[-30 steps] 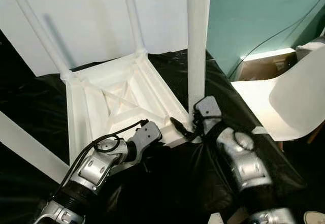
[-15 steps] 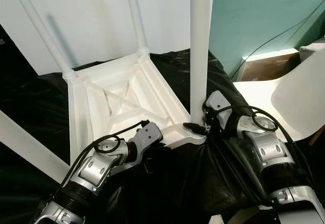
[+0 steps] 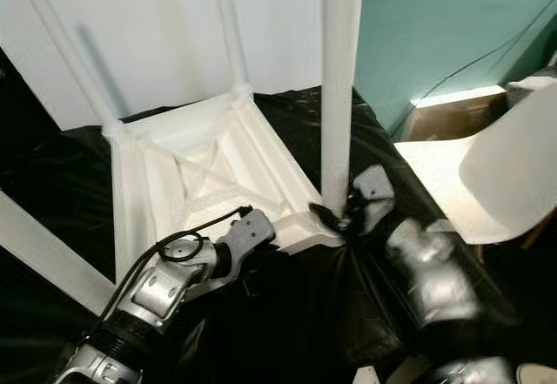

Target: Building children table

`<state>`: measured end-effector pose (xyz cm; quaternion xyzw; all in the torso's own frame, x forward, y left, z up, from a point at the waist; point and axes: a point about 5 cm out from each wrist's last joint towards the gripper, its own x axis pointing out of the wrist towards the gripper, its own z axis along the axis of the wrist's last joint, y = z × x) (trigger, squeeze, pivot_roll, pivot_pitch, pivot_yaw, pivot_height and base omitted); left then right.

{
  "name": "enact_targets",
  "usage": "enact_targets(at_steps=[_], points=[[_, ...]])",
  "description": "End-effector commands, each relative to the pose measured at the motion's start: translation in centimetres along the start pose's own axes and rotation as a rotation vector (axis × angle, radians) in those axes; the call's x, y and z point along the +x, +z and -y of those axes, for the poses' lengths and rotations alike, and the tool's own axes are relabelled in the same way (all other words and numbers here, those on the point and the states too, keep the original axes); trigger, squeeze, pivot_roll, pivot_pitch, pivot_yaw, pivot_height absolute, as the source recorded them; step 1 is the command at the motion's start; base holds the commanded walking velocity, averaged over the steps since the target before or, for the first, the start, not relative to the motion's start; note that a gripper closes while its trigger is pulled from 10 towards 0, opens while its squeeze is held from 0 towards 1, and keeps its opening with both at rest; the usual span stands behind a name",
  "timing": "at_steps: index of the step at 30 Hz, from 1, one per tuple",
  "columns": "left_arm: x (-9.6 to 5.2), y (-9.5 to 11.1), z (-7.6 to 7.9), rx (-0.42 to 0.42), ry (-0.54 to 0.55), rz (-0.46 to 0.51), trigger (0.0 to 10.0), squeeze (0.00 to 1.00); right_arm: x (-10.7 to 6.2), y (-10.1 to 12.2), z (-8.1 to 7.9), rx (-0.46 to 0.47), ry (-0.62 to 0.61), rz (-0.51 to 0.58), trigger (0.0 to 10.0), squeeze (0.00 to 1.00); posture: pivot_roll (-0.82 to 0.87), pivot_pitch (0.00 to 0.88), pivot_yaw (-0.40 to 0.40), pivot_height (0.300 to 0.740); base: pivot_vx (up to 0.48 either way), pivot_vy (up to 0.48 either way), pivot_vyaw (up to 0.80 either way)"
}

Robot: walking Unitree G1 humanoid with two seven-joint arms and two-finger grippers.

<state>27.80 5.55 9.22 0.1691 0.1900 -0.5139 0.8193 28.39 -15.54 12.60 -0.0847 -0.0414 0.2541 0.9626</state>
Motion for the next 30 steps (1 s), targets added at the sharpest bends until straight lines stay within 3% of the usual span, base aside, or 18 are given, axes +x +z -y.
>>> enact_targets(at_steps=[1,6,11,12,13,14,16,18,19,20,21,28,30], points=[[0.3,-4.6,0.6,-0.137,0.083,-0.153,10.0,0.0,-0.2,-0.3,-0.8,0.003,-0.109,0.008,0.0,0.0,0.02,0.0,0.046,0.74,0.0,0.0,0.0],[0.2,-4.7,0.7,-0.133,0.074,-0.16,10.0,0.0,-0.8,-0.4,-0.4,0.011,-0.307,0.031,0.0,0.0,0.01,0.0,0.058,0.74,0.0,0.0,0.0],[0.2,-4.6,0.6,-0.13,0.075,-0.158,10.0,0.0,-0.8,-0.5,-0.5,0.012,-0.307,0.028,0.0,0.0,0.02,0.0,0.049,0.74,0.0,0.0,0.0],[0.2,-4.5,0.6,-0.133,0.08,-0.155,10.0,0.0,-0.6,-0.5,-0.9,0.024,-0.28,0.023,4.3,0.0,0.02,0.0,0.049,0.74,0.0,0.0,0.0],[0.2,-4.5,0.6,-0.133,0.08,-0.155,10.0,0.0,-0.6,-0.5,-0.9,0.024,-0.28,0.023,4.3,0.0,0.02,0.0,0.049,0.74,0.0,0.0,0.0],[0.2,-4.5,0.6,-0.136,0.083,-0.153,10.0,0.0,-0.4,-0.6,-1.2,0.018,-0.267,0.015,10.0,0.0,0.02,0.0,0.049,0.74,0.0,0.0,0.0],[0.1,-4.7,0.8,-0.14,0.084,-0.154,10.0,0.0,0.0,0.0,-1.8,0.051,-0.12,0.046,10.0,1.0,0.03,0.0,0.042,0.74,0.0,0.0,0.0],[0.1,-4.7,0.8,-0.14,0.084,-0.154,10.0,0.0,0.0,0.0,-1.8,0.051,-0.12,0.046,10.0,1.0,0.03,0.0,0.042,0.74,0.0,0.0,0.0],[0.1,-4.8,0.8,-0.146,0.086,-0.155,10.0,0.0,0.3,0.8,-1.9,0.06,-0.037,0.084,10.0,1.0,0.03,0.0,0.039,0.74,0.0,0.0,0.0],[0.1,-4.8,0.8,-0.146,0.086,-0.155,10.0,0.0,0.3,0.8,-1.9,0.06,-0.037,0.084,10.0,1.0,0.03,0.0,0.039,0.74,0.0,0.0,0.0],[0.1,-4.9,0.9,-0.151,0.087,-0.155,10.0,0.0,1.2,2.1,-0.3,0.03,0.114,0.102,10.0,0.0,0.02,0.0,0.038,0.74,0.0,0.0,0.0],[0.4,-4.8,0.9,-0.149,0.082,-0.151,10.0,0.0,1.5,2.9,1.3,-0.074,0.31,0.057,10.0,0.0,0.01,0.0,0.04,0.74,0.0,0.0,0.0],[0.5,-4.5,0.9,-0.142,0.076,-0.147,10.0,0.0,0.9,2.0,2.3,-0.163,0.498,-0.075,10.0,0.0,0.01,0.0,0.04,0.74,0.0,0.0,0.0]])
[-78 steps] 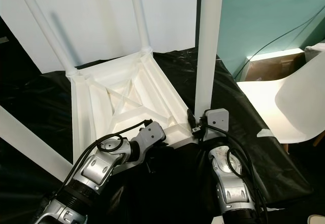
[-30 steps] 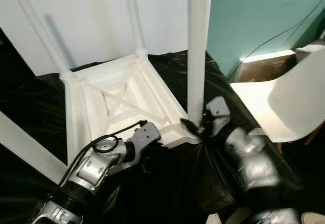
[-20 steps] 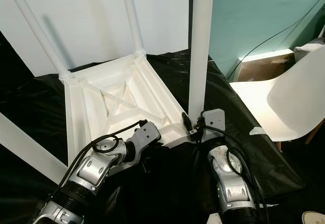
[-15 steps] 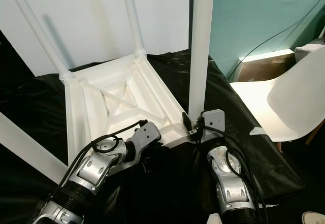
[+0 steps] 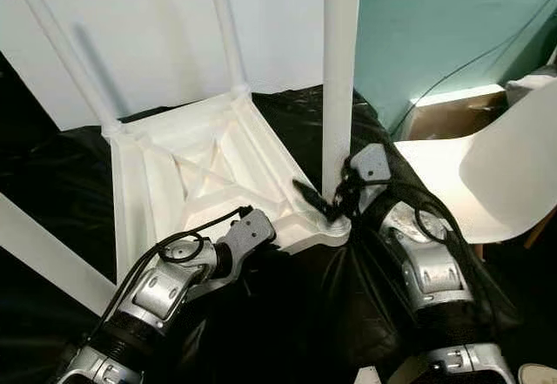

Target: Building children table

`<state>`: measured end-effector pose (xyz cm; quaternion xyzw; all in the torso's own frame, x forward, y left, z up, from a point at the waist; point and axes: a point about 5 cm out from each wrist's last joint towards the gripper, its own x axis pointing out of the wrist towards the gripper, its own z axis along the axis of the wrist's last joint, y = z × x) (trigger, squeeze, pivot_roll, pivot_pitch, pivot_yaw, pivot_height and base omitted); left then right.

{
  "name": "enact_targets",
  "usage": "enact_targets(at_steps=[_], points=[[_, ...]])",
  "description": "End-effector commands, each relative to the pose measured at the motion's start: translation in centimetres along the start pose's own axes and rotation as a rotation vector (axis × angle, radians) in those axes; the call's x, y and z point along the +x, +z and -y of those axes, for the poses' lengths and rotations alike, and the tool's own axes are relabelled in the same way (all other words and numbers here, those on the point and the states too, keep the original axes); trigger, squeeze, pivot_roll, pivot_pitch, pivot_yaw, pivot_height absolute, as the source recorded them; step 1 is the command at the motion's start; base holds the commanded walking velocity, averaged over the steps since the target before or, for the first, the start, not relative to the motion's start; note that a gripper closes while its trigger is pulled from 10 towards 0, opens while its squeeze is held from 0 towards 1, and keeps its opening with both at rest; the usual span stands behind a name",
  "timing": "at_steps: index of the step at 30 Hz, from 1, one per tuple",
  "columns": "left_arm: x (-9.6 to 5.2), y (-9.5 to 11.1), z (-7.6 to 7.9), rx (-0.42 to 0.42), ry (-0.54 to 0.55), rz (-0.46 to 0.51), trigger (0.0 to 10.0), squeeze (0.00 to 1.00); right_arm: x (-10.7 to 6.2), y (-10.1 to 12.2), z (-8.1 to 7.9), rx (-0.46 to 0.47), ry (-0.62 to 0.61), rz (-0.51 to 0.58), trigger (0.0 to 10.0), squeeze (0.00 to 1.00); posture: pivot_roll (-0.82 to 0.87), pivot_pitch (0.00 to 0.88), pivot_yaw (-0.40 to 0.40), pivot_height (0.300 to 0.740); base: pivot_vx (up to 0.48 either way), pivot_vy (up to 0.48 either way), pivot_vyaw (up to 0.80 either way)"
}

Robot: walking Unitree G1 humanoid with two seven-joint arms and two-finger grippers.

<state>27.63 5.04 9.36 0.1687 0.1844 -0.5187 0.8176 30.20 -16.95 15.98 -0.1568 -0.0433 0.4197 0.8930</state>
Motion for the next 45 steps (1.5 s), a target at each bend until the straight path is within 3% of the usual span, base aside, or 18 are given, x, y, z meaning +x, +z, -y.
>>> enact_targets(at_steps=[1,2,3,4,5,15,18,19,21,24,35,36,37,38,40,41,44,45], points=[[0.2,-4.9,0.5,-0.149,0.084,-0.157,10.0,0.0,0.1,-0.9,-0.6,-0.012,0.141,-0.069,10.0,0.0,0.01,0.0,0.04,0.74,0.0,0.0,0.0],[0.3,-4.8,0.5,-0.148,0.084,-0.156,10.0,0.0,-0.3,-1.4,-0.5,-0.021,0.207,-0.125,10.0,0.0,0.01,0.0,0.036,0.74,0.0,0.0,0.0],[0.3,-4.8,0.4,-0.149,0.088,-0.155,10.0,0.0,-0.6,-1.9,-0.4,-0.031,0.258,-0.171,6.5,0.0,0.02,0.0,0.036,0.74,0.0,0.0,0.0],[0.3,-4.8,0.4,-0.151,0.091,-0.154,10.0,0.0,-0.8,-2.2,-0.5,-0.034,0.284,-0.191,6.5,0.0,0.02,0.0,0.036,0.74,0.0,0.0,0.0],[0.2,-4.8,0.4,-0.153,0.093,-0.154,10.0,0.0,-0.9,-2.4,-0.5,-0.027,0.301,-0.203,0.0,0.0,0.02,0.0,0.034,0.74,0.0,0.0,0.0],[-0.1,-5.2,0.6,-0.16,0.098,-0.162,10.0,0.0,-1.0,-2.8,-0.3,0.016,0.327,-0.208,0.0,0.0,0.03,0.0,0.037,0.74,0.0,0.0,0.0],[-0.1,-5.1,0.4,-0.158,0.099,-0.162,10.0,0.0,-0.9,-3.6,-2.5,0.105,0.299,-0.154,0.0,0.0,0.03,0.0,0.037,0.74,0.0,0.0,0.0],[-0.1,-5.1,0.4,-0.157,0.098,-0.161,10.0,0.0,0.1,-3.4,-3.3,0.11,0.101,-0.064,0.0,0.0,0.02,0.0,0.037,0.74,0.0,0.0,0.0],[-0.1,-5.1,0.4,-0.157,0.098,-0.161,10.0,0.0,0.1,-3.4,-3.3,0.11,0.101,-0.064,0.0,0.0,0.02,0.0,0.037,0.74,0.0,0.0,0.0],[0.0,-5.0,0.4,-0.154,0.096,-0.159,10.0,0.0,0.0,-3.7,-6.0,0.172,-0.203,0.058,0.0,0.0,0.03,0.0,0.041,0.74,0.0,0.0,0.0],[-0.2,-5.1,0.2,-0.146,0.092,-0.169,10.0,0.0,-0.7,-4.5,-6.3,0.209,-0.45,0.042,0.0,0.0,0.02,0.0,0.045,0.74,0.0,0.0,0.0],[-0.1,-5.1,0.2,-0.146,0.093,-0.168,10.0,0.0,-0.2,-4.5,-6.5,0.204,-0.445,0.043,2.7,0.0,0.03,0.0,0.042,0.74,0.0,0.0,0.0],[-0.1,-5.1,0.2,-0.146,0.093,-0.168,10.0,0.0,-0.2,-4.5,-6.5,0.204,-0.445,0.043,2.7,0.0,0.03,0.0,0.042,0.74,0.0,0.0,0.0],[-0.1,-5.1,0.3,-0.147,0.091,-0.167,10.0,0.0,0.2,-4.5,-6.8,0.196,-0.421,0.036,10.0,0.0,0.02,0.0,0.046,0.74,0.0,0.0,0.0],[0.0,-5.1,0.4,-0.145,0.086,-0.167,10.0,0.0,0.5,-4.6,-7.0,0.18,-0.38,0.028,10.0,0.16,0.02,0.0,0.05,0.74,0.0,0.0,0.0],[0.0,-5.1,0.5,-0.143,0.082,-0.168,10.0,0.0,0.6,-4.7,-7.3,0.18,-0.304,0.019,10.0,1.0,0.02,0.0,0.047,0.74,0.0,0.0,0.0],[0.0,-5.1,0.4,-0.142,0.084,-0.17,10.0,0.0,0.6,-4.9,-7.2,0.174,-0.174,-0.011,10.0,1.0,0.02,0.0,0.049,0.74,0.0,0.0,0.0],[0.0,-5.1,0.3,-0.141,0.086,-0.169,10.0,0.0,0.5,-4.9,-6.6,0.171,-0.144,-0.019,10.0,0.0,0.02,0.0,0.046,0.74,0.0,0.0,0.0]])
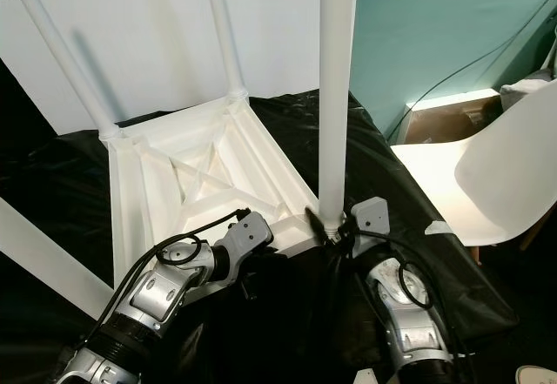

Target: Building children table

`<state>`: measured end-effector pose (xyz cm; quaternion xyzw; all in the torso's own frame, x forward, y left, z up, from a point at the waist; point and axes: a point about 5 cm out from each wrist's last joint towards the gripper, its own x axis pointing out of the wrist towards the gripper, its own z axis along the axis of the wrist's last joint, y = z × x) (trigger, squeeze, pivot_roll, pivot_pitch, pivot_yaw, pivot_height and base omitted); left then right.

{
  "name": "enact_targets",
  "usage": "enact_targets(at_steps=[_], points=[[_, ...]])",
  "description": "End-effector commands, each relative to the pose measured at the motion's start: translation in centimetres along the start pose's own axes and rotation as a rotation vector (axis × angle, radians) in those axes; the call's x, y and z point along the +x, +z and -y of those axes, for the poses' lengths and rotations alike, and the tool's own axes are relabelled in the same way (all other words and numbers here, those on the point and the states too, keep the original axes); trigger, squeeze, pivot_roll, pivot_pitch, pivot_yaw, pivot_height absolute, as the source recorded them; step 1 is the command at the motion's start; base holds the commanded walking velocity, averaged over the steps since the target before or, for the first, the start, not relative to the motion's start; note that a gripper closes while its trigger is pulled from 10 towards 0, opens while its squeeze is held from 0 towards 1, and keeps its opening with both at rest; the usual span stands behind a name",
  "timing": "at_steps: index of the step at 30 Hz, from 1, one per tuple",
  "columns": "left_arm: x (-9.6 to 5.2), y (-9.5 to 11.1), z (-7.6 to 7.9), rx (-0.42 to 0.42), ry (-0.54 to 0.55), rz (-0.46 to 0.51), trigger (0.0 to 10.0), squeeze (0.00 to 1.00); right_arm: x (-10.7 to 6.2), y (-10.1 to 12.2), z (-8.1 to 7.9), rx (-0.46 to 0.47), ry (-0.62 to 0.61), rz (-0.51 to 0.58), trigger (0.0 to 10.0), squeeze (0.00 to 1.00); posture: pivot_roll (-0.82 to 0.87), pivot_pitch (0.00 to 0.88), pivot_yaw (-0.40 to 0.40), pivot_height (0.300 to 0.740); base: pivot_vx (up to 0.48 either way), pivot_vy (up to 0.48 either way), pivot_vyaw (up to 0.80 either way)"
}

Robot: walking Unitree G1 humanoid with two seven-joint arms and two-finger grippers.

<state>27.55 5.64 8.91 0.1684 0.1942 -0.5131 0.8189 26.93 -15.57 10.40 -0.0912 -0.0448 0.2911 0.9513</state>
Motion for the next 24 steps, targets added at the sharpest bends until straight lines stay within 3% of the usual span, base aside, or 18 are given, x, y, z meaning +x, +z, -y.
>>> enact_targets(at_steps=[1,6,7,10,14,15,20,22,24], points=[[0.3,-4.4,0.3,-0.128,0.08,-0.152,10.0,0.0,0.8,-0.7,-1.4,0.042,0.158,-0.053,10.0,0.0,0.02,0.0,0.046,0.74,0.0,0.0,0.0],[0.3,-4.3,0.3,-0.127,0.082,-0.151,10.0,0.0,0.9,-0.2,-0.6,0.006,0.234,-0.059,10.0,0.0,0.02,0.0,0.044,0.74,0.0,0.0,0.0],[0.4,-4.2,0.3,-0.129,0.084,-0.148,10.0,0.0,1.4,0.3,0.7,-0.045,0.295,-0.076,10.0,0.0,0.02,0.0,0.04,0.74,0.0,0.0,0.0],[0.4,-4.2,0.3,-0.131,0.085,-0.146,10.0,0.0,1.7,0.6,1.5,-0.068,0.325,-0.091,10.0,0.0,0.02,0.0,0.04,0.74,0.0,0.0,0.0],[0.4,-4.4,0.5,-0.135,0.084,-0.146,10.0,0.0,1.4,0.2,1.9,-0.11,0.458,-0.162,10.0,0.0,0.02,0.0,0.038,0.74,0.0,0.0,0.0],[0.4,-4.4,0.5,-0.136,0.085,-0.146,10.0,0.0,1.2,0.1,2.3,-0.12,0.477,-0.172,0.0,0.0,0.03,0.0,0.038,0.74,0.0,0.0,0.0],[0.2,-4.5,0.4,-0.14,0.09,-0.147,10.0,0.0,1.1,0.2,2.8,-0.113,0.492,-0.175,0.0,0.0,0.04,0.0,0.035,0.74,0.0,0.0,0.0],[0.1,-4.5,0.4,-0.142,0.093,-0.148,10.0,0.0,1.1,0.1,2.8,-0.079,0.465,-0.168,0.0,0.0,0.04,0.0,0.03,0.74,0.0,0.0,0.0],[0.1,-4.5,0.4,-0.144,0.096,-0.147,10.0,0.0,1.1,-0.3,2.3,0.008,0.358,-0.118,0.0,0.0,0.04,0.0,0.027,0.74,0.0,0.0,0.0]])
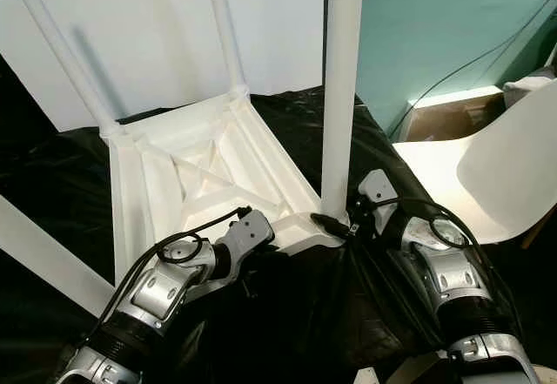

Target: Building children table

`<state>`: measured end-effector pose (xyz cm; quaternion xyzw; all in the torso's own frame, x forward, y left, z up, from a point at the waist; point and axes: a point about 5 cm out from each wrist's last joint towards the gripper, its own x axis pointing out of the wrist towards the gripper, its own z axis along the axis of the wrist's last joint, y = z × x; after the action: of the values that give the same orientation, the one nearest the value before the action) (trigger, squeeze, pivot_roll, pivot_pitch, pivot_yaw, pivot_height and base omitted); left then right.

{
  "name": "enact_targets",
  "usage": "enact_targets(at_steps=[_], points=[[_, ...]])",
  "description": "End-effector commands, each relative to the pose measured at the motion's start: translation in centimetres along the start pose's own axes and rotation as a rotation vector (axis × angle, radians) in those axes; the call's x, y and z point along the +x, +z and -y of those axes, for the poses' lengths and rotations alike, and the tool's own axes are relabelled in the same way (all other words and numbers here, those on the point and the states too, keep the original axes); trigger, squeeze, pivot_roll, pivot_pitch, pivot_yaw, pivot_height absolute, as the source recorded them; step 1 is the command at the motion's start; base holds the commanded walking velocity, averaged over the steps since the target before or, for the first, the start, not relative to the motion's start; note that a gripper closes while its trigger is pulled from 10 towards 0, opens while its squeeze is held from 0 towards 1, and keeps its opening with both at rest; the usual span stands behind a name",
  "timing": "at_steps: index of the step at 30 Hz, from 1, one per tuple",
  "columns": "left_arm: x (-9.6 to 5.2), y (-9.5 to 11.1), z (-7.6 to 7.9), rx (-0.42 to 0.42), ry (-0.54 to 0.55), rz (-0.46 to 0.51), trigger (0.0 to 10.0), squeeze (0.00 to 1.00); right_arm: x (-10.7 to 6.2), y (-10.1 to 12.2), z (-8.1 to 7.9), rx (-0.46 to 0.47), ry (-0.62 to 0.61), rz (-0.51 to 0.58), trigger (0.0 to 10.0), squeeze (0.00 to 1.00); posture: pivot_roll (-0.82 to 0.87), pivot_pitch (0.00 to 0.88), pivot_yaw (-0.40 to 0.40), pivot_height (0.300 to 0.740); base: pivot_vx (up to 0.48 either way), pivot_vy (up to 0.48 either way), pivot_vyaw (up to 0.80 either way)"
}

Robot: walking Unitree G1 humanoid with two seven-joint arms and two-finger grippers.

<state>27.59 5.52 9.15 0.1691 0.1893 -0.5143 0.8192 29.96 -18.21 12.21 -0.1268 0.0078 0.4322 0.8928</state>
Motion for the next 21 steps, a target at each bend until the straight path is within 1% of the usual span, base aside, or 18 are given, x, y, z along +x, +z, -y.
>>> enact_targets(at_steps=[1,2,3,4,5,6,7,8,9,11,12,13,14,18,19,21], points=[[0.1,-4.8,0.5,-0.151,0.096,-0.156,10.0,0.0,0.7,-1.1,-1.8,0.045,0.044,-0.02,0.0,0.0,0.04,0.0,0.027,0.74,0.0,0.0,0.0],[0.1,-4.8,0.5,-0.152,0.098,-0.154,10.0,0.0,0.9,-1.6,-2.8,0.08,-0.085,0.02,0.0,0.0,0.05,0.0,0.025,0.74,0.0,0.0,0.0],[0.1,-4.8,0.5,-0.154,0.099,-0.153,10.0,0.0,0.8,-1.9,-3.5,0.098,-0.185,0.045,0.0,0.0,0.05,0.0,0.025,0.74,0.0,0.0,0.0],[0.1,-4.8,0.5,-0.154,0.1,-0.153,10.0,0.0,0.7,-2.1,-4.2,0.122,-0.318,0.06,0.0,0.0,0.05,0.0,0.027,0.74,0.0,0.0,0.0],[0.1,-4.7,0.5,-0.154,0.101,-0.153,10.0,0.0,0.4,-2.3,-4.6,0.138,-0.404,0.068,0.0,0.0,0.05,0.0,0.027,0.74,0.0,0.0,0.0],[0.1,-4.7,0.5,-0.154,0.101,-0.153,10.0,0.0,0.4,-2.3,-4.6,0.138,-0.404,0.068,0.0,0.0,0.05,0.0,0.027,0.74,0.0,0.0,0.0],[0.1,-4.7,0.5,-0.153,0.102,-0.153,10.0,0.0,0.2,-2.5,-4.7,0.16,-0.527,0.061,0.0,0.0,0.05,0.0,0.029,0.74,0.0,0.0,0.0],[0.0,-4.7,0.4,-0.153,0.102,-0.154,10.0,0.0,0.1,-2.5,-4.6,0.168,-0.578,0.055,0.0,0.0,0.05,0.0,0.029,0.74,0.0,0.0,0.0],[0.0,-4.7,0.4,-0.152,0.102,-0.154,10.0,0.0,0.1,-2.6,-4.6,0.173,-0.613,0.05,0.0,0.0,0.05,0.0,0.029,0.74,0.0,0.0,0.0],[0.0,-4.7,0.4,-0.152,0.102,-0.154,10.0,0.0,0.0,-2.6,-4.6,0.176,-0.63,0.047,0.0,0.0,0.05,0.0,0.029,0.74,0.0,0.0,0.0],[0.0,-4.7,0.4,-0.147,0.096,-0.156,10.0,0.0,0.0,-2.0,-4.4,0.155,-0.695,0.068,0.0,0.0,0.04,0.0,0.035,0.74,0.0,0.0,0.0],[0.0,-4.7,0.4,-0.147,0.096,-0.156,10.0,0.0,0.0,-2.0,-4.4,0.155,-0.695,0.068,0.0,0.0,0.04,0.0,0.035,0.74,0.0,0.0,0.0],[0.1,-4.7,0.4,-0.145,0.094,-0.156,10.0,0.0,-0.1,-1.9,-4.3,0.145,-0.72,0.072,0.0,0.0,0.04,0.0,0.035,0.74,0.0,0.0,0.0],[0.2,-4.6,0.3,-0.144,0.093,-0.155,10.0,0.0,0.1,-1.8,-4.7,0.135,-0.71,0.067,0.0,0.0,0.03,0.0,0.037,0.74,0.0,0.0,0.0],[0.2,-4.6,0.3,-0.143,0.092,-0.154,10.0,0.0,0.4,-1.6,-4.9,0.116,-0.677,0.071,9.8,0.0,0.03,0.0,0.037,0.74,0.0,0.0,0.0],[0.3,-4.6,0.4,-0.143,0.09,-0.153,10.0,0.0,0.7,-1.4,-5.2,0.092,-0.637,0.075,9.8,0.0,0.03,0.0,0.037,0.74,0.0,0.0,0.0]])
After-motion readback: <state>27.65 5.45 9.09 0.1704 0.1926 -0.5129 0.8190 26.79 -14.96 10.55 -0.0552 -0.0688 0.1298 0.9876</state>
